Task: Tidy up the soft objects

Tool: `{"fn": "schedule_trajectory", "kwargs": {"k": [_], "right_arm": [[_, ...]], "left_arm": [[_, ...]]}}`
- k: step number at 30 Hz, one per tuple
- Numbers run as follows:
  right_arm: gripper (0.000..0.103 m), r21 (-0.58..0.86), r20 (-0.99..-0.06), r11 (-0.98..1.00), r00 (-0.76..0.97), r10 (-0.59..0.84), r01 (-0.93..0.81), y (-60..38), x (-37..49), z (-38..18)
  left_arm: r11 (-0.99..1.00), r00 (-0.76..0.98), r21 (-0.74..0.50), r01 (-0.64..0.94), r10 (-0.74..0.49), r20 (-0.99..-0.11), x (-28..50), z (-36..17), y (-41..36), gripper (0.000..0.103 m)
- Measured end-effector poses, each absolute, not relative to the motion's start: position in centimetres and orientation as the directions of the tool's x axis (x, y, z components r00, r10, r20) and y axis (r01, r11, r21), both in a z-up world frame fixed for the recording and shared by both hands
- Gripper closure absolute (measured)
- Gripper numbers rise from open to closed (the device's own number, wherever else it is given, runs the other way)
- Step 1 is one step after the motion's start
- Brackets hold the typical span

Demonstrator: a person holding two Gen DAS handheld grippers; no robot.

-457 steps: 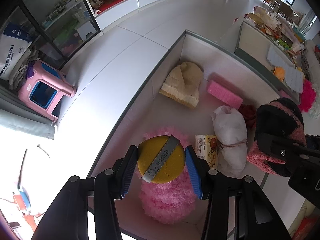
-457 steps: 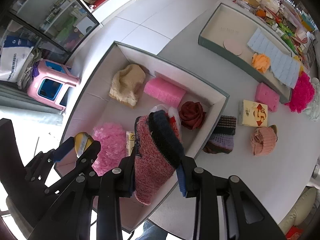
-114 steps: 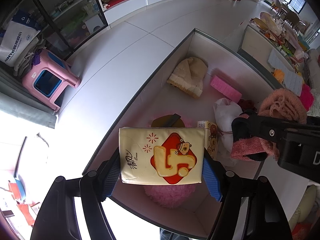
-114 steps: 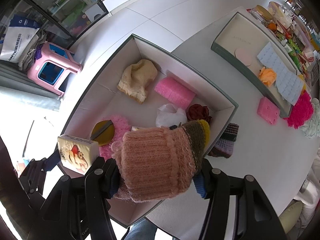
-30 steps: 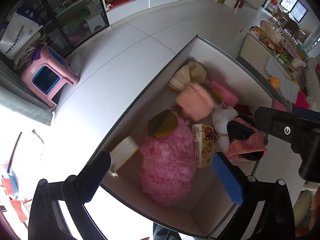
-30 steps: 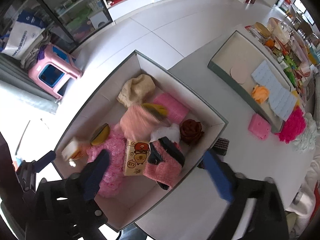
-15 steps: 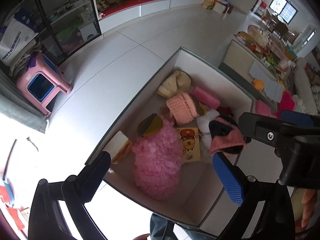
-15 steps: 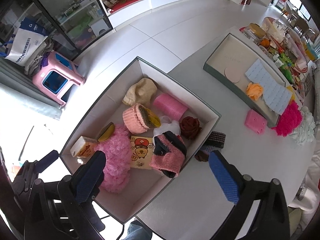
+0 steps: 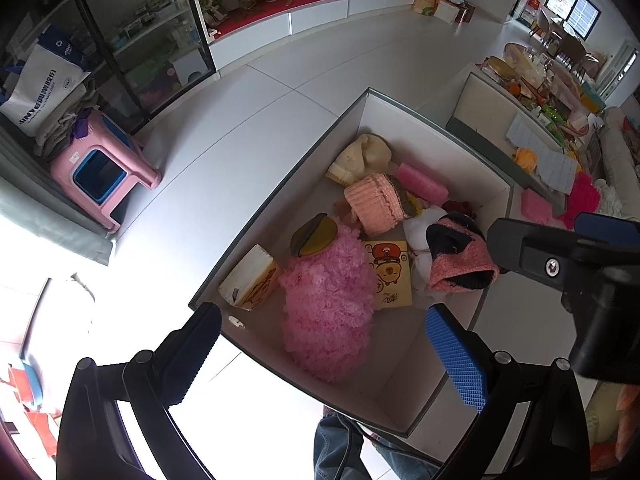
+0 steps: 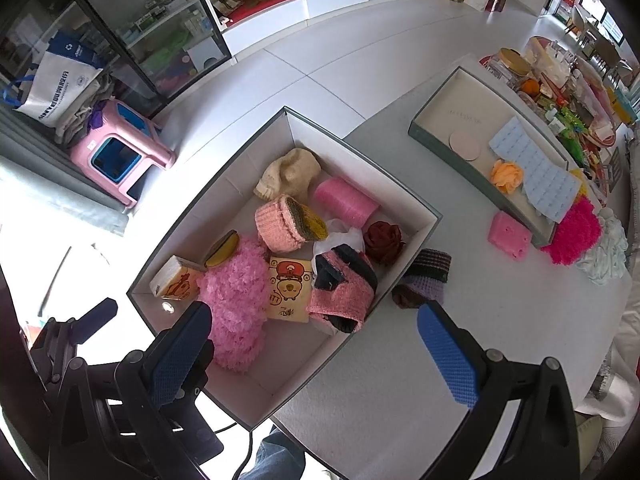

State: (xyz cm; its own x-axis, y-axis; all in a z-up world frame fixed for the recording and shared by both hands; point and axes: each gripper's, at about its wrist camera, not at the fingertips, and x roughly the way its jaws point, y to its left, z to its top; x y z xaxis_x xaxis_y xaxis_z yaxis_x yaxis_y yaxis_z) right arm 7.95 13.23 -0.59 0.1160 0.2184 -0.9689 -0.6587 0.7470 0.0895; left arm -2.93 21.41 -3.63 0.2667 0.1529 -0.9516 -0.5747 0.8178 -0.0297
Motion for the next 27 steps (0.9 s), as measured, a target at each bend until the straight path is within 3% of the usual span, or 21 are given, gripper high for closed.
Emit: {"fn": "schedule_trajectory", "kwargs": {"k": [27], "right_arm": [[0.000, 0.092, -0.967, 0.747, 0.120, 0.224, -0.658, 12.66, 7.39, 0.45]], "left_arm": [[0.823, 0.252, 0.005, -0.567, 0.180, -0.951, -3.17, -2.81, 21.08, 0.000]]}}
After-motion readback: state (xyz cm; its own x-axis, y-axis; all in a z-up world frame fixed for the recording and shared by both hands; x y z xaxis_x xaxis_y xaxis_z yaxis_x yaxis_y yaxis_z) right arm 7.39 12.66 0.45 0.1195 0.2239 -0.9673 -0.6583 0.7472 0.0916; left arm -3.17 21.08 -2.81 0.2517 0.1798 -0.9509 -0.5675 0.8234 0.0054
